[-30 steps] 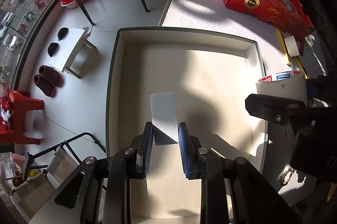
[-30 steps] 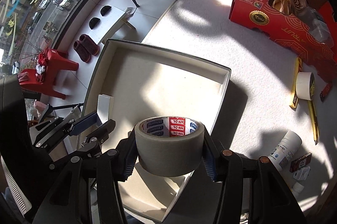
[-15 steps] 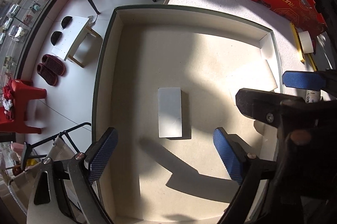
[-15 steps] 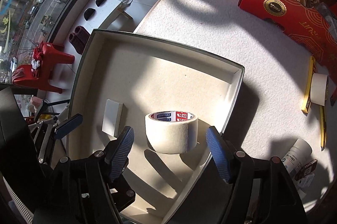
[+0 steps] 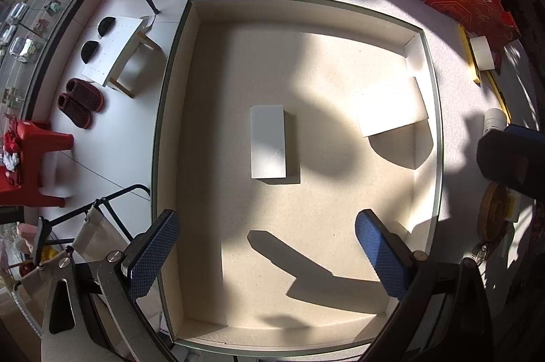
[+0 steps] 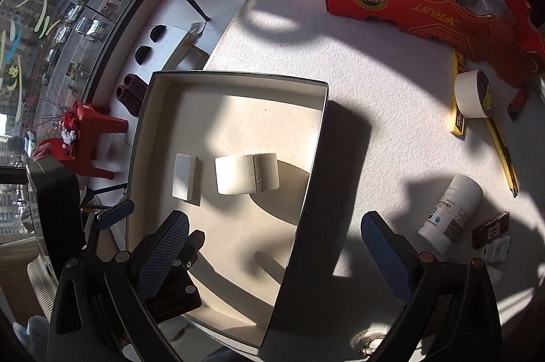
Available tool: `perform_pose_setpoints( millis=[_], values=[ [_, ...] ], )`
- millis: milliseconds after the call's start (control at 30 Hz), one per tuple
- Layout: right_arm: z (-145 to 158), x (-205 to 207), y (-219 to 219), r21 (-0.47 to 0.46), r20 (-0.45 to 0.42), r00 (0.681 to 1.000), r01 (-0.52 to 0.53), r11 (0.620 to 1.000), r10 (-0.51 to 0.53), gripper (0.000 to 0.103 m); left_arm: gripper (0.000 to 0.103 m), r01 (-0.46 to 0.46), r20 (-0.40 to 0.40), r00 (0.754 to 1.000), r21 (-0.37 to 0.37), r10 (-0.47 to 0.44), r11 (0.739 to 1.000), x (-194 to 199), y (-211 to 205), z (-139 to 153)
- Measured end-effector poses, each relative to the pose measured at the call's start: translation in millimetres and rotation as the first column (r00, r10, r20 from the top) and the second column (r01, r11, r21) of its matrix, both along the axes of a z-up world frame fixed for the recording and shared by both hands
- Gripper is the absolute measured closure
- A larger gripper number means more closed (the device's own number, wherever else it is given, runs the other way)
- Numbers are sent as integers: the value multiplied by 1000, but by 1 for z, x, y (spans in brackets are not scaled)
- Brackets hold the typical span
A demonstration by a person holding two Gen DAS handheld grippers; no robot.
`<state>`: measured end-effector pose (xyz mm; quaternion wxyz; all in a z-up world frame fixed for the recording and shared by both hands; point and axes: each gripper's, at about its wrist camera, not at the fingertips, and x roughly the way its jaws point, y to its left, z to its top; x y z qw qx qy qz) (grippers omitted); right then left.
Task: Organize rigid objects
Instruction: 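Lower the tape roll into the tray and open the right tool while the left releases the block, then move the left tool to the large white pill bottle while the right approaches another white block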
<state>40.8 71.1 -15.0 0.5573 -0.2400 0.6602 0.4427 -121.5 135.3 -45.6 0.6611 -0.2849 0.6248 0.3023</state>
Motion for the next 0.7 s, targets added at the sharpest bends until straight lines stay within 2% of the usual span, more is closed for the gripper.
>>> perform_pose_setpoints(
  millis=[400, 533, 700],
  values=[
    [1, -1, -110, -73, -14, 990, 137, 988, -138, 1, 0, 157, -3, 988, -56, -157, 986, 21, -67, 15],
    [-3, 4, -153, -100, -21, 977, 210, 973, -213, 1, 0, 255, -6, 967, -62, -256, 965, 39, -95, 16],
    [-8, 22, -206, -127, -22, 942, 331, 935, -336, 1, 0, 352, -5, 936, -59, -353, 934, 67, -123, 18]
  ],
)
